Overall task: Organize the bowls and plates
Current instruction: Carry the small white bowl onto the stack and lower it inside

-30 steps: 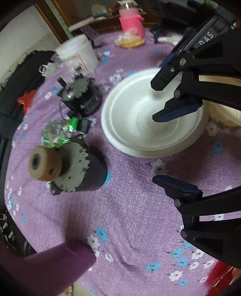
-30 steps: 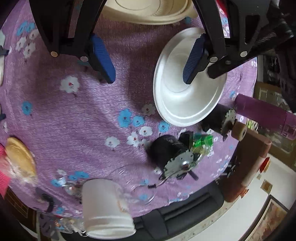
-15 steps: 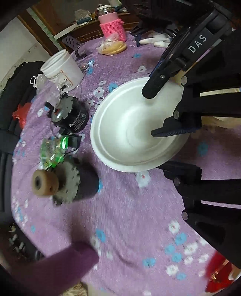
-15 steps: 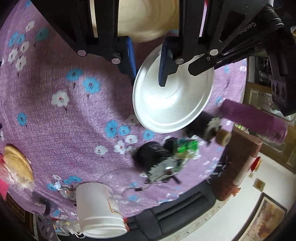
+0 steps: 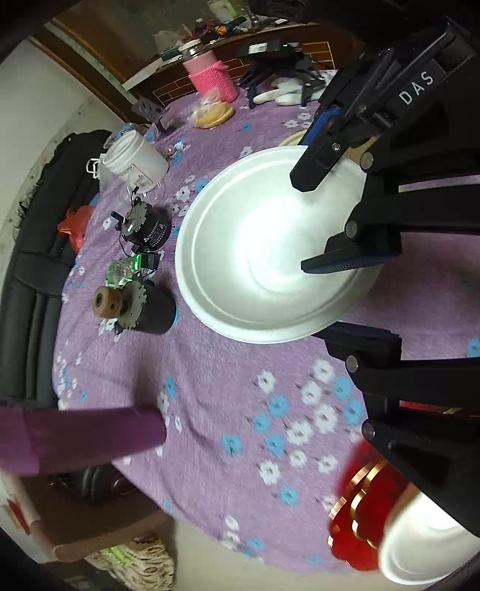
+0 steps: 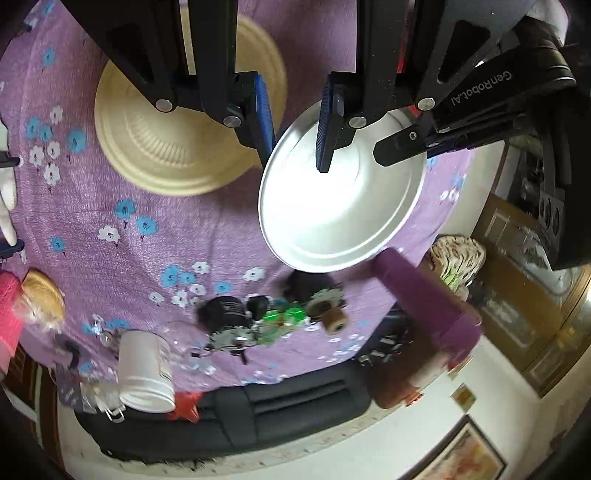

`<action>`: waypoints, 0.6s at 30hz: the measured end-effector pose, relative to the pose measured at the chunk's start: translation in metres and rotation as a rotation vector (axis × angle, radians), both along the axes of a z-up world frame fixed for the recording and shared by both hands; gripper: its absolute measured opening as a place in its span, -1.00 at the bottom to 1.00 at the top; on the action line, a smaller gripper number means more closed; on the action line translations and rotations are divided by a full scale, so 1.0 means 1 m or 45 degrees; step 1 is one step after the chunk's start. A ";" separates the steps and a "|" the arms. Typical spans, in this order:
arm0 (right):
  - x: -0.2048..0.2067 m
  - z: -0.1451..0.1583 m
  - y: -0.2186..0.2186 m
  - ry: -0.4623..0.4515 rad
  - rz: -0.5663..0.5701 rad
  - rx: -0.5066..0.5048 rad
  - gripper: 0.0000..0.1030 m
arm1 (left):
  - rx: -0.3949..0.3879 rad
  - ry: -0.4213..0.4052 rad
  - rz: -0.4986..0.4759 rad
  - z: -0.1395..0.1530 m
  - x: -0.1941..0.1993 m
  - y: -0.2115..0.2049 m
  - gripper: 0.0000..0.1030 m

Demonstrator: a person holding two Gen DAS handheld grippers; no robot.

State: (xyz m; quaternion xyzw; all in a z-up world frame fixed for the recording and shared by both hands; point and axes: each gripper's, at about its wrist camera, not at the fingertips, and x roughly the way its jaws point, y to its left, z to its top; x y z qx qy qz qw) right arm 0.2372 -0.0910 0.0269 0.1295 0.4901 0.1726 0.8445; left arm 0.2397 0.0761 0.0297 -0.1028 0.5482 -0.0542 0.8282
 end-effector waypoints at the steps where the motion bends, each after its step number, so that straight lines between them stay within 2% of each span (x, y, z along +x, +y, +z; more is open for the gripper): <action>1: -0.009 0.003 0.004 -0.018 0.012 -0.011 -0.53 | 0.010 -0.018 -0.003 0.003 -0.007 0.000 -0.53; 9: -0.055 0.013 0.013 -0.100 0.049 0.018 -0.52 | 0.053 -0.173 -0.006 0.022 -0.071 0.010 -0.52; 18: -0.102 0.026 0.035 -0.177 0.131 0.056 -0.52 | 0.029 -0.309 0.051 0.037 -0.135 0.039 -0.52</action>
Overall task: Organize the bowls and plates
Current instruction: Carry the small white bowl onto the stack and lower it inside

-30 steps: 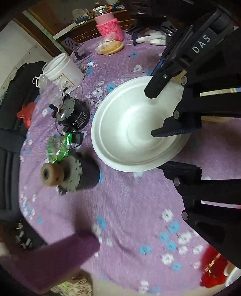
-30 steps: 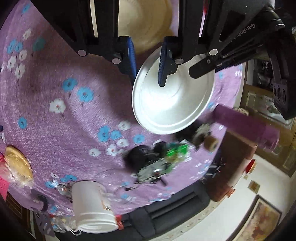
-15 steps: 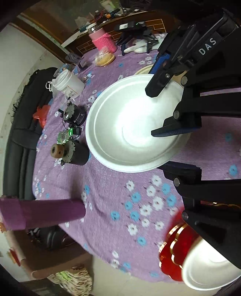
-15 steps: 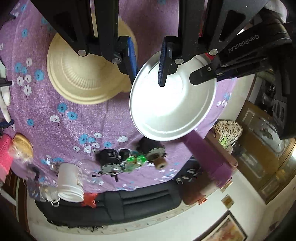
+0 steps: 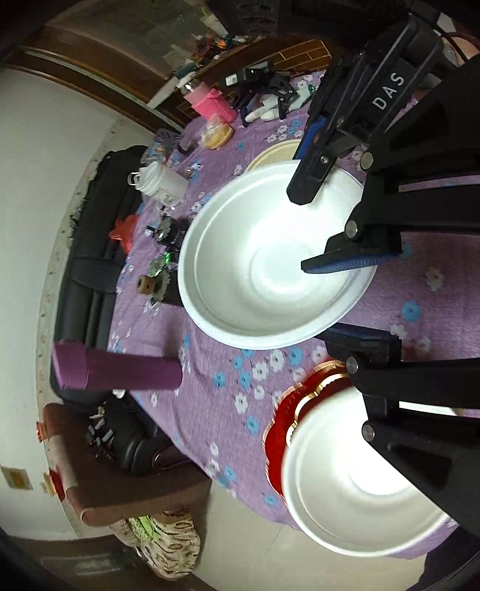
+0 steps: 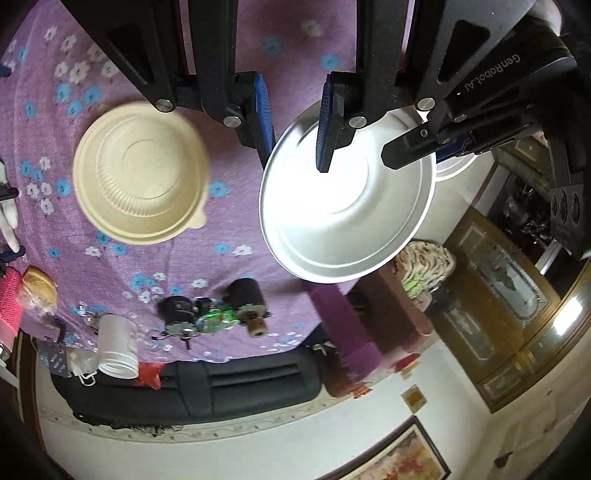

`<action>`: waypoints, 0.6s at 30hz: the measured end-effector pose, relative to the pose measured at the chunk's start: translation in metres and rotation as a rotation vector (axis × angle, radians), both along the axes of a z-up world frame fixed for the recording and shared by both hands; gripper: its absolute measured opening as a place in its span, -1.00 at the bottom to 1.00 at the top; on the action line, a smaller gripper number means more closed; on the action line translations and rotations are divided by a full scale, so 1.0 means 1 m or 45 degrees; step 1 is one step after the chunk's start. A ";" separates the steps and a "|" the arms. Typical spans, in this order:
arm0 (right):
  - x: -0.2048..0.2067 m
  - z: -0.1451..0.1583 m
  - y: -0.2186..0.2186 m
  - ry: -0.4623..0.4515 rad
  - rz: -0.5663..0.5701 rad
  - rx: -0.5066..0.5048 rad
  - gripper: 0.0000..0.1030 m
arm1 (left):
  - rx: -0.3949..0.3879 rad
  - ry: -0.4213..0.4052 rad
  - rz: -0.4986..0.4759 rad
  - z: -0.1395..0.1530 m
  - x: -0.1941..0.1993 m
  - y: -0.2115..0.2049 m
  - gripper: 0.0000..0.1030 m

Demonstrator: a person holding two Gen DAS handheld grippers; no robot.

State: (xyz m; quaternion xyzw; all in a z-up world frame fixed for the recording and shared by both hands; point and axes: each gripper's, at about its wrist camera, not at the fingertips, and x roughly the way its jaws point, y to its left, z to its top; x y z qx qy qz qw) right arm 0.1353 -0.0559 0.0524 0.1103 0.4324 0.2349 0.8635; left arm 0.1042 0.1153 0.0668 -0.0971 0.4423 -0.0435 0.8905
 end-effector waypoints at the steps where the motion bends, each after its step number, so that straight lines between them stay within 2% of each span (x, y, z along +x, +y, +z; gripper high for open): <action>1: -0.004 0.001 0.003 -0.002 0.011 0.008 -0.52 | -0.010 -0.011 0.011 0.001 -0.007 0.005 -0.52; 5: -0.020 0.003 0.024 -0.002 0.072 0.047 -0.52 | -0.041 -0.053 0.089 0.003 -0.032 0.030 -0.52; 10: -0.036 0.004 0.063 -0.024 0.160 0.041 -0.52 | -0.033 -0.101 0.196 0.006 -0.059 0.063 -0.52; 18: -0.050 -0.003 0.125 -0.010 0.317 0.027 -0.52 | -0.050 -0.109 0.340 -0.001 -0.091 0.113 -0.52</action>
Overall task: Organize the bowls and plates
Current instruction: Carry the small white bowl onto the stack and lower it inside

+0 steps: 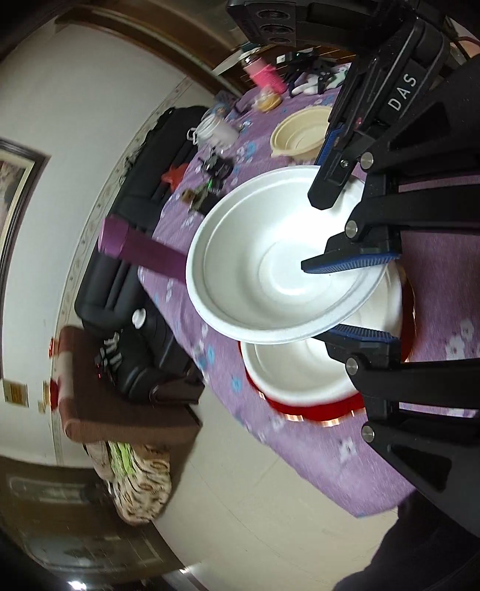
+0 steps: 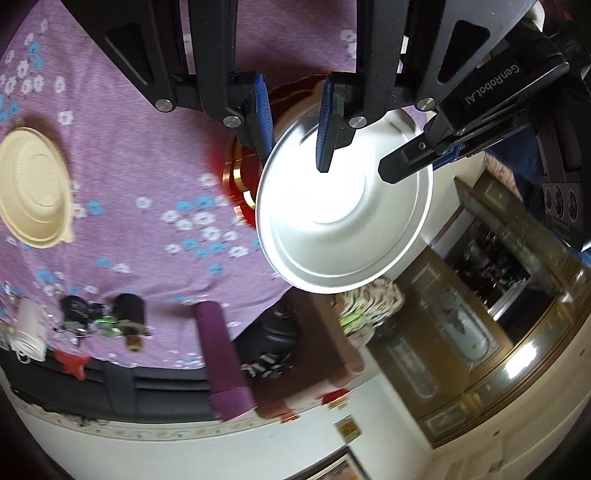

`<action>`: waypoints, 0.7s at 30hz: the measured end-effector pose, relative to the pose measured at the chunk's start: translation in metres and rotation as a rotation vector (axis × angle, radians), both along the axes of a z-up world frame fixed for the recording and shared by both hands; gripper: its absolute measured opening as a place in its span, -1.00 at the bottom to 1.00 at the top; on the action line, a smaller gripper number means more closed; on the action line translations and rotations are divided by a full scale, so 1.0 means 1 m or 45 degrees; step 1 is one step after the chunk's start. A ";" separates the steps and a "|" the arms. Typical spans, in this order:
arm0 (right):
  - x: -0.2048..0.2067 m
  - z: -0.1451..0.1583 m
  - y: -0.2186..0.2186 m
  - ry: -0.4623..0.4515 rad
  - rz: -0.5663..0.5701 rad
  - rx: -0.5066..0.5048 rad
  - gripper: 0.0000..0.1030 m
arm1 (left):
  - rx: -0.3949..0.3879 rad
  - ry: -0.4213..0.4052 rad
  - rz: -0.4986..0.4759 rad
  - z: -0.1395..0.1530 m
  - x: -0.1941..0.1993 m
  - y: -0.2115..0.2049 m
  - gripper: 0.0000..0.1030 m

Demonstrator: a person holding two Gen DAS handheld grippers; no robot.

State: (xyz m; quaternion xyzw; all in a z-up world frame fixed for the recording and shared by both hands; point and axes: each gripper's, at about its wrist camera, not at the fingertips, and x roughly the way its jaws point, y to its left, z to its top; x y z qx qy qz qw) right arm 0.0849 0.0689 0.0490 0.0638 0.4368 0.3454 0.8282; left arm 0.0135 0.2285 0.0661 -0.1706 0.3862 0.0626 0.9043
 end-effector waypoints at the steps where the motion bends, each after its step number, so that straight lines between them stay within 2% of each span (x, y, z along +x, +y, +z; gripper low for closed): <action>1: -0.002 -0.002 0.004 0.002 0.010 -0.004 -0.52 | -0.006 0.005 0.011 -0.003 -0.002 0.004 -0.52; 4: -0.003 -0.010 0.018 0.018 0.033 -0.027 -0.52 | -0.039 0.030 0.032 -0.012 -0.004 0.016 -0.52; 14: 0.000 -0.029 0.027 0.043 0.025 -0.073 -0.52 | -0.072 0.071 0.039 -0.035 0.000 0.025 -0.52; 19: 0.002 -0.032 0.030 0.044 0.019 -0.086 -0.52 | -0.059 0.067 0.041 -0.037 0.003 0.026 -0.52; 21: 0.002 -0.033 0.031 0.034 0.022 -0.092 -0.50 | -0.048 0.057 0.041 -0.037 0.004 0.026 -0.46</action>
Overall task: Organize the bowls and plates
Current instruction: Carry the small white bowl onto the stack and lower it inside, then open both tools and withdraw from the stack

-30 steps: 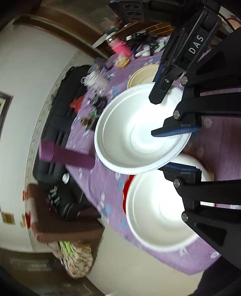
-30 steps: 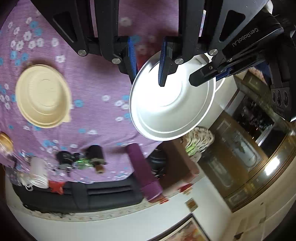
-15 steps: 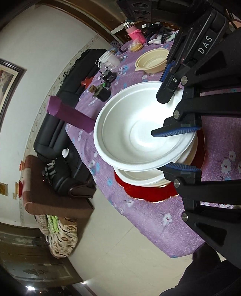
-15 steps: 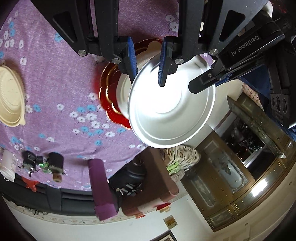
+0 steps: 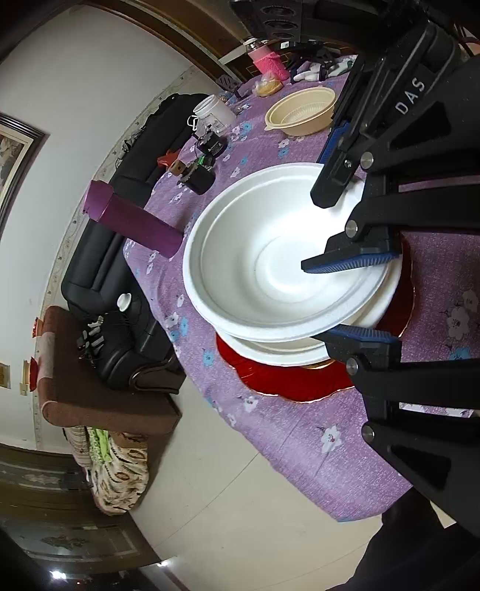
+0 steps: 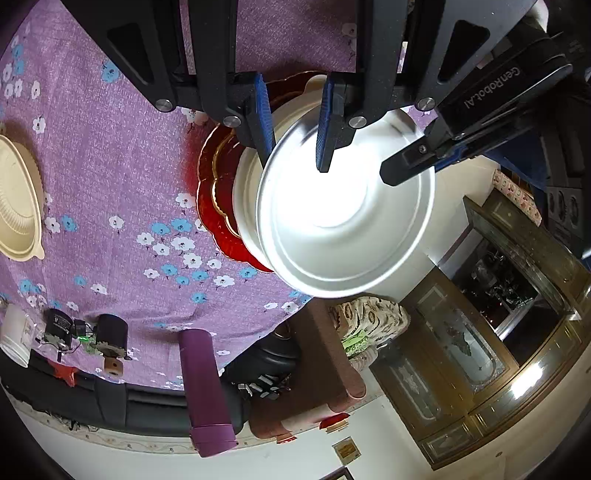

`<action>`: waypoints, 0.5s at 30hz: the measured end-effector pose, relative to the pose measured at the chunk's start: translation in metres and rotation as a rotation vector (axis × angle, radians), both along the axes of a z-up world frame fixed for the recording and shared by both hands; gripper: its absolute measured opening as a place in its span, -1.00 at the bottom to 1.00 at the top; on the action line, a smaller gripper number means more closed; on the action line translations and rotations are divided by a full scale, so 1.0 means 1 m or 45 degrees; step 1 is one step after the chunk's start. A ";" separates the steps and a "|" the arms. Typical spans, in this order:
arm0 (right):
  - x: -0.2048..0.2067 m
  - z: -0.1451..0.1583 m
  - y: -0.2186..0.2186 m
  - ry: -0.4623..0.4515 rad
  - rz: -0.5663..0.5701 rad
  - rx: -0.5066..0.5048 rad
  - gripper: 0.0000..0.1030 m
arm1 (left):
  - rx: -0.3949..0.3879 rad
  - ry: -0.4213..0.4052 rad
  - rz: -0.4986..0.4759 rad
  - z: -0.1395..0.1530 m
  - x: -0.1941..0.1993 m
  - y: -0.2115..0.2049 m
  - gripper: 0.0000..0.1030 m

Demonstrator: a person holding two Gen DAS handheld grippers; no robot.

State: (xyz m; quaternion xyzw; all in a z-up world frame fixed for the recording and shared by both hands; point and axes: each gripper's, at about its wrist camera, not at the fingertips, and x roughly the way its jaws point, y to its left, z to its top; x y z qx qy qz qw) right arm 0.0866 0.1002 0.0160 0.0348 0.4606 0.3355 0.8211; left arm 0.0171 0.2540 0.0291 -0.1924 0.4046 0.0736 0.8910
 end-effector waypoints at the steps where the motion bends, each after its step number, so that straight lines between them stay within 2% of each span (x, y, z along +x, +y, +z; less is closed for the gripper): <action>1: 0.000 0.000 0.001 -0.007 0.003 -0.003 -0.49 | -0.002 -0.004 -0.002 0.000 0.001 0.000 -0.34; 4: -0.003 -0.001 0.005 -0.034 0.009 -0.007 -0.49 | -0.014 -0.014 -0.007 -0.002 0.002 0.000 -0.18; 9: -0.006 -0.003 0.009 -0.090 0.006 -0.033 -0.47 | -0.037 -0.026 -0.017 0.000 0.000 -0.001 -0.12; 11: -0.006 -0.003 0.008 -0.111 0.001 -0.034 -0.46 | -0.059 -0.044 -0.020 0.001 -0.001 0.001 0.02; 13: -0.007 -0.002 0.009 -0.139 -0.001 -0.042 -0.40 | -0.075 -0.066 -0.023 0.005 -0.004 0.002 0.15; 15: -0.011 -0.001 0.011 -0.171 0.010 -0.049 -0.18 | -0.068 -0.089 -0.006 0.008 -0.009 0.002 0.26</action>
